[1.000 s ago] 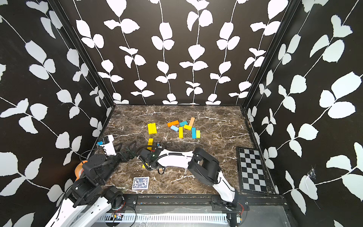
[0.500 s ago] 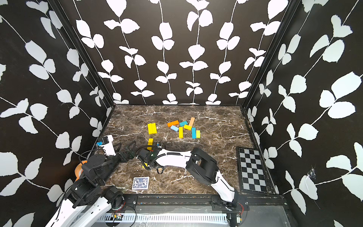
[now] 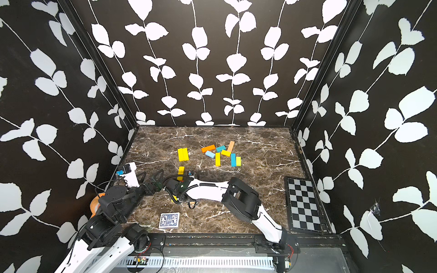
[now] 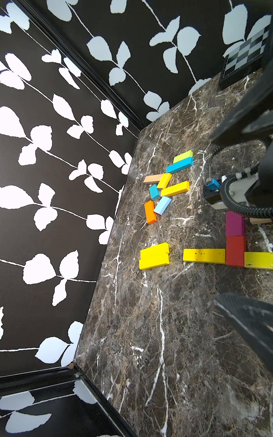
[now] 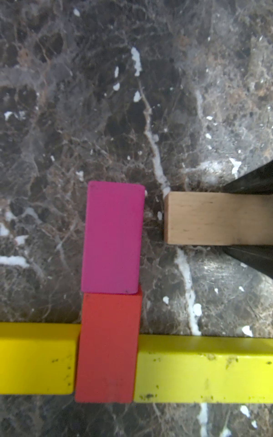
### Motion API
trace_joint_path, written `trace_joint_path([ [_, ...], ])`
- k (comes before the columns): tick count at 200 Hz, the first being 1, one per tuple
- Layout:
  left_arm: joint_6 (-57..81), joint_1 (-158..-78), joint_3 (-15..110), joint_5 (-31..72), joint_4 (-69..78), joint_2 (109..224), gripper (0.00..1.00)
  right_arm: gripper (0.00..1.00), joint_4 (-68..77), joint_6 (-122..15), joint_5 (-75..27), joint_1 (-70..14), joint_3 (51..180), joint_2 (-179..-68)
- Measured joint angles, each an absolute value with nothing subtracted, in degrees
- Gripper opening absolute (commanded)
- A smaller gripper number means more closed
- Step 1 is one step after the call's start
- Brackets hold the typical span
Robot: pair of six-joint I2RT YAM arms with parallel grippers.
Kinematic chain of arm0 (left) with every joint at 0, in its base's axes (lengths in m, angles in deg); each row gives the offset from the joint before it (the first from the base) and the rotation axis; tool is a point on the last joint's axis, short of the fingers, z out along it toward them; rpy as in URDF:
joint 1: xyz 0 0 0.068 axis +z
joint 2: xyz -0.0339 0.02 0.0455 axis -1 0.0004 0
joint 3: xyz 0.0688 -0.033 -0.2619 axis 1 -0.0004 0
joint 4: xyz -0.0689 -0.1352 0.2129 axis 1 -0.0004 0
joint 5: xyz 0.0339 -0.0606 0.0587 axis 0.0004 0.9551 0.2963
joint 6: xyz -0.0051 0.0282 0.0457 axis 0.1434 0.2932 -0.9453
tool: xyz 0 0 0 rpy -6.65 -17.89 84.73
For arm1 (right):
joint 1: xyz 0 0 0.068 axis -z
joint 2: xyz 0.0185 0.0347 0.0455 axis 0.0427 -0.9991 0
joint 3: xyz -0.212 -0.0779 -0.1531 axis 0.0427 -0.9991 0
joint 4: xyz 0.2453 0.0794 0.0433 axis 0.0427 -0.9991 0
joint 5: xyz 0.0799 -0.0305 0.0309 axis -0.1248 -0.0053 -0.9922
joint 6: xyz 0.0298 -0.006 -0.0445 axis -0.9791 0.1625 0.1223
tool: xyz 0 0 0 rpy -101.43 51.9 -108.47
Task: Assemble the letter h with building blocks
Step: Assemble the building block at the center of the board.
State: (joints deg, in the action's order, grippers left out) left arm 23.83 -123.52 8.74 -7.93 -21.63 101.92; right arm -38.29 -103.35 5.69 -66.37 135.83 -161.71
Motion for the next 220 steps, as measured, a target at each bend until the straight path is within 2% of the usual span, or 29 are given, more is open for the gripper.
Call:
trace_joint_path([
  [143, 23.81, -123.52, 8.74, -8.32, -21.93, 101.94, 0.99, 0.31, -38.55, -103.59, 6.65, -65.71, 136.13, -162.19],
  [220, 23.79, -123.52, 8.74, -8.36, -22.04, 102.05, 0.99, 0.53, -38.25, -103.62, 6.63, -65.36, 136.24, -162.61],
])
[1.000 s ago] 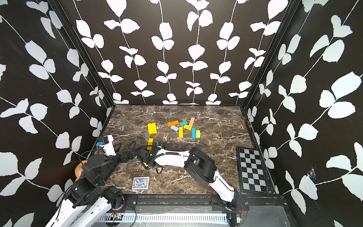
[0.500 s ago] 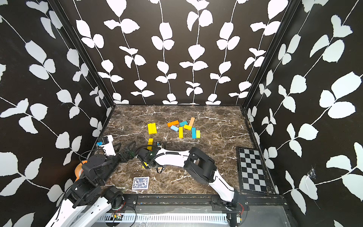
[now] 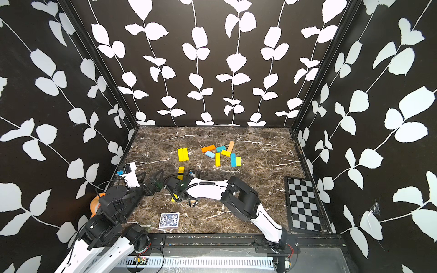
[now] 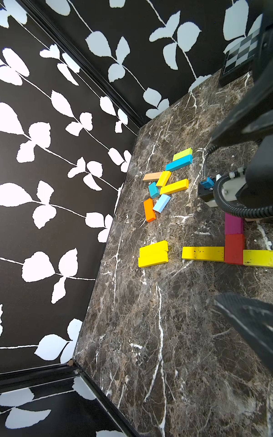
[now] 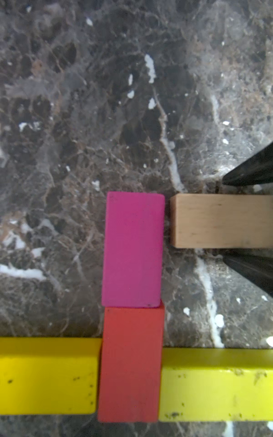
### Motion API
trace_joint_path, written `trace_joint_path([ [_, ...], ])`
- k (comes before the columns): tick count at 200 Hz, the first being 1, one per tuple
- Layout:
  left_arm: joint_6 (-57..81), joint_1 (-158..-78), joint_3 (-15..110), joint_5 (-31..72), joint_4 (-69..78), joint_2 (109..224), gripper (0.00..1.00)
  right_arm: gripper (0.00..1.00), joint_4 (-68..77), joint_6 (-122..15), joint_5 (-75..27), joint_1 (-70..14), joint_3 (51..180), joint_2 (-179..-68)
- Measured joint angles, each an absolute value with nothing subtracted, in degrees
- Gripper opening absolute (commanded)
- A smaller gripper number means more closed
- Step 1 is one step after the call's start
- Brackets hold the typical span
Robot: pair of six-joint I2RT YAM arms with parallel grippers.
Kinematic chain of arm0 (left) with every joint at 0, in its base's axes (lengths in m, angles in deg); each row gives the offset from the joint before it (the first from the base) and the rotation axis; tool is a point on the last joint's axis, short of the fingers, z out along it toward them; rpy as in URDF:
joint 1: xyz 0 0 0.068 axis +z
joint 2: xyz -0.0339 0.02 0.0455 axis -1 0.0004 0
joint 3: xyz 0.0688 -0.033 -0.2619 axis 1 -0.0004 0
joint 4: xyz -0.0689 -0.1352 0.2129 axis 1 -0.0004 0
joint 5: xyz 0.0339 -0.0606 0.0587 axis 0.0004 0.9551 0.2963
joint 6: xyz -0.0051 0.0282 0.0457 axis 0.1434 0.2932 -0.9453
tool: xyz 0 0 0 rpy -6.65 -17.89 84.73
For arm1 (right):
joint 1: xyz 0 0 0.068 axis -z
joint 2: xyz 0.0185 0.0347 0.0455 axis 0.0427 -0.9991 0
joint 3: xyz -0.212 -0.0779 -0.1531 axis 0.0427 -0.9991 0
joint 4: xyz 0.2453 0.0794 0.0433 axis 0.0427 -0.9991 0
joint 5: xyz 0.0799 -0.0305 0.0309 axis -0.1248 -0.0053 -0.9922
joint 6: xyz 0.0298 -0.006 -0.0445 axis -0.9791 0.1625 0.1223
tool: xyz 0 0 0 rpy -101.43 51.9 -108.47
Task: Assemble the letter h with building blocks
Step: Assemble the building block at the center of the board.
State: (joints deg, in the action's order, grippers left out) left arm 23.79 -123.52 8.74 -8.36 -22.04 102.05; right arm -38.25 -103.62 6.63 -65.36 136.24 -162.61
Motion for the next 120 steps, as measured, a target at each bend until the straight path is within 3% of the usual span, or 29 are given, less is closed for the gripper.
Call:
trace_joint_path([
  [66, 23.64, -123.52, 8.74, -8.36, -22.04, 102.68, 0.99, 0.77, -35.45, -101.87, 6.96, -65.36, 135.43, -162.45],
  [120, 23.62, -123.52, 8.74, -8.34, -22.04, 103.54, 0.99, 0.84, -26.31, -98.15, 8.16, -65.36, 126.58, -157.69],
])
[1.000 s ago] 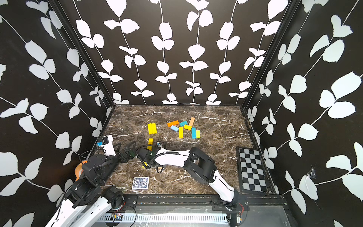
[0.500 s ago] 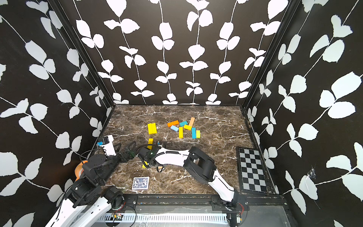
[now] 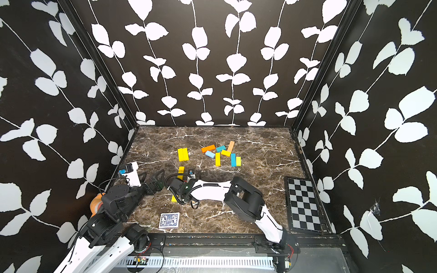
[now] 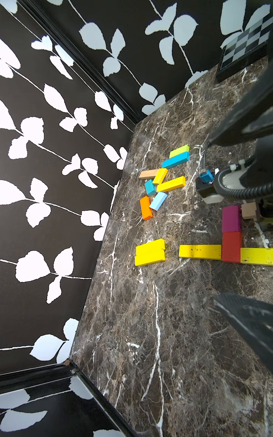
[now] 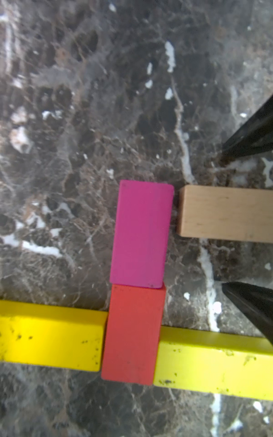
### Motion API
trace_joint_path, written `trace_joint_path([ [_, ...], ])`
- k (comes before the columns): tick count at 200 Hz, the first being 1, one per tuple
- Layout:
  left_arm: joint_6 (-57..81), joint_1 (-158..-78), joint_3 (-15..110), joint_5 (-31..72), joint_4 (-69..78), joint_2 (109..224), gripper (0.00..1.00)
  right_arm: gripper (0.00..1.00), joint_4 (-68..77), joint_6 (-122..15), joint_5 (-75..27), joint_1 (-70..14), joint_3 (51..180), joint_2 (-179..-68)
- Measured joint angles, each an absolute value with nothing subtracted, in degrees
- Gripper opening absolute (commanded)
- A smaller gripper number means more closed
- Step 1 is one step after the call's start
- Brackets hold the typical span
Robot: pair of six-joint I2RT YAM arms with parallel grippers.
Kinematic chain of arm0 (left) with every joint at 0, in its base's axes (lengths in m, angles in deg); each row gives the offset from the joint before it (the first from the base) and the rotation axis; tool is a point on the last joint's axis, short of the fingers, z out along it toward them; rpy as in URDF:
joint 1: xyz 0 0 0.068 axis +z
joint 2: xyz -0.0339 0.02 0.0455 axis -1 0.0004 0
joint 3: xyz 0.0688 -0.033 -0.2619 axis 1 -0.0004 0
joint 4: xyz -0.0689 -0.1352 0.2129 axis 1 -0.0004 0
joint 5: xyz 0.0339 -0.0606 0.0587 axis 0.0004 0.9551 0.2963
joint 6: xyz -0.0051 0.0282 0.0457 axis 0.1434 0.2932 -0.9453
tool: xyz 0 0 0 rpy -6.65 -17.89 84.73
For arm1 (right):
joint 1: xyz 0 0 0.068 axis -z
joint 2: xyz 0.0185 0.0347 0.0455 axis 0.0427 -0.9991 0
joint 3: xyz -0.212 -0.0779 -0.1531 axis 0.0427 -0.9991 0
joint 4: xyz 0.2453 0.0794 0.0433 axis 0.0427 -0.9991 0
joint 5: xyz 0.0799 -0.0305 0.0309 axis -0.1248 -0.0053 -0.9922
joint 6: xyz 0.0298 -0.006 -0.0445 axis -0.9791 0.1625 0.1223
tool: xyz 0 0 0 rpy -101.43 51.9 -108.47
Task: Assemble the letter h with building blocks
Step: Assemble the building block at the center of the board.
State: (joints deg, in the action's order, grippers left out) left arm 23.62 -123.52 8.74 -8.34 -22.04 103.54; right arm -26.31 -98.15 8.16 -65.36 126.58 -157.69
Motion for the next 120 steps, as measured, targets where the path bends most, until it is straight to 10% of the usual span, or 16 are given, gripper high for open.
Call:
trace_joint_path([
  [120, 23.62, -123.52, 8.72, -8.06, -22.06, 103.89, 0.99, 0.89, -24.48, -83.11, 5.06, -65.76, 114.78, -138.15],
])
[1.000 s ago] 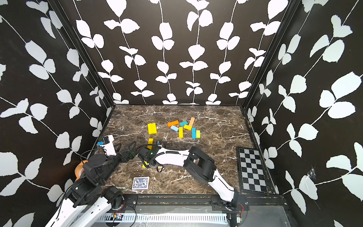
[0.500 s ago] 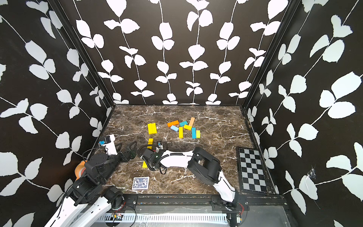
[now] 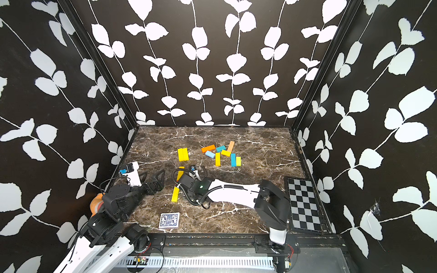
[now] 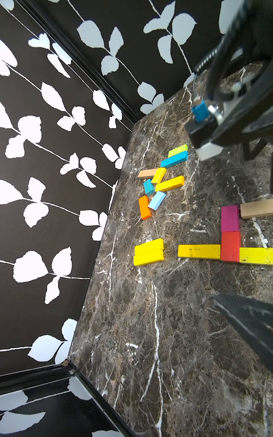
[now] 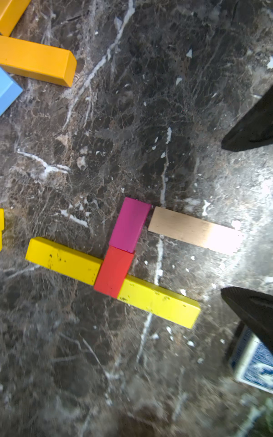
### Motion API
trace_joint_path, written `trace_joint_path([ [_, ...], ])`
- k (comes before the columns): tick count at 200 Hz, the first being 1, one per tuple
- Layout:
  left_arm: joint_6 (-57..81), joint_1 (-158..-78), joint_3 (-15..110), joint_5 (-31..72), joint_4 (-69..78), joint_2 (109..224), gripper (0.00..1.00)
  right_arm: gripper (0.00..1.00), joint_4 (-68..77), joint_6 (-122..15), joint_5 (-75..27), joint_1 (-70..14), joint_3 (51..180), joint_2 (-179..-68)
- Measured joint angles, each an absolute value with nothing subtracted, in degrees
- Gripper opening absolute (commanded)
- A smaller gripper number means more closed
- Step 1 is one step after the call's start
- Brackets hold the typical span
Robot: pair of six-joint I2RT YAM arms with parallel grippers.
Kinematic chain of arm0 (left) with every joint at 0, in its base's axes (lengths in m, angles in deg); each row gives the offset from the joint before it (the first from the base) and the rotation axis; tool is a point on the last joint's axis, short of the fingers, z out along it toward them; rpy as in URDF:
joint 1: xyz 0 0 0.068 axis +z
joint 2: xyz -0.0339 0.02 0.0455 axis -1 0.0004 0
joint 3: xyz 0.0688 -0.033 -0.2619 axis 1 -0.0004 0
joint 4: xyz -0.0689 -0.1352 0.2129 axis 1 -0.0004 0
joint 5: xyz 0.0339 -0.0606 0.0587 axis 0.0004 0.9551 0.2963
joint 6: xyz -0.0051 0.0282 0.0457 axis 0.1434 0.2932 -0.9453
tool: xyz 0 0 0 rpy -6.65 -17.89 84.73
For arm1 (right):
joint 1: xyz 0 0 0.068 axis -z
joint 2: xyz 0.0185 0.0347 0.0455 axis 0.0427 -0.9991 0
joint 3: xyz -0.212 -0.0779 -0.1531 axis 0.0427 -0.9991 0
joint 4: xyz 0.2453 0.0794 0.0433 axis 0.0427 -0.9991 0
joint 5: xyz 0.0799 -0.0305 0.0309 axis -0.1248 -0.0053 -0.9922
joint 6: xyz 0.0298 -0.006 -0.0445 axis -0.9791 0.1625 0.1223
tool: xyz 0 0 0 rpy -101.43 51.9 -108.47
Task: Assemble the letter h with building blocks
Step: Assemble the building block at the center of the board.
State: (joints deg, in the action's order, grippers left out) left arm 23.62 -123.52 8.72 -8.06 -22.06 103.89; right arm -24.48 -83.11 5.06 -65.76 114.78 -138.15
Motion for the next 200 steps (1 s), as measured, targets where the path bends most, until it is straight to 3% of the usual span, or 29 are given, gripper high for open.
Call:
trace_joint_path([
  [84, 23.62, -123.52, 8.72, -7.66, -22.35, 103.80, 0.99, 0.89, -25.15, -79.51, -3.05, -66.78, 106.43, -140.20],
  [200, 23.40, -123.52, 8.72, -7.73, -22.39, 103.80, 0.99, 0.86, -22.03, -78.90, -0.82, -66.96, 106.58, -143.51],
])
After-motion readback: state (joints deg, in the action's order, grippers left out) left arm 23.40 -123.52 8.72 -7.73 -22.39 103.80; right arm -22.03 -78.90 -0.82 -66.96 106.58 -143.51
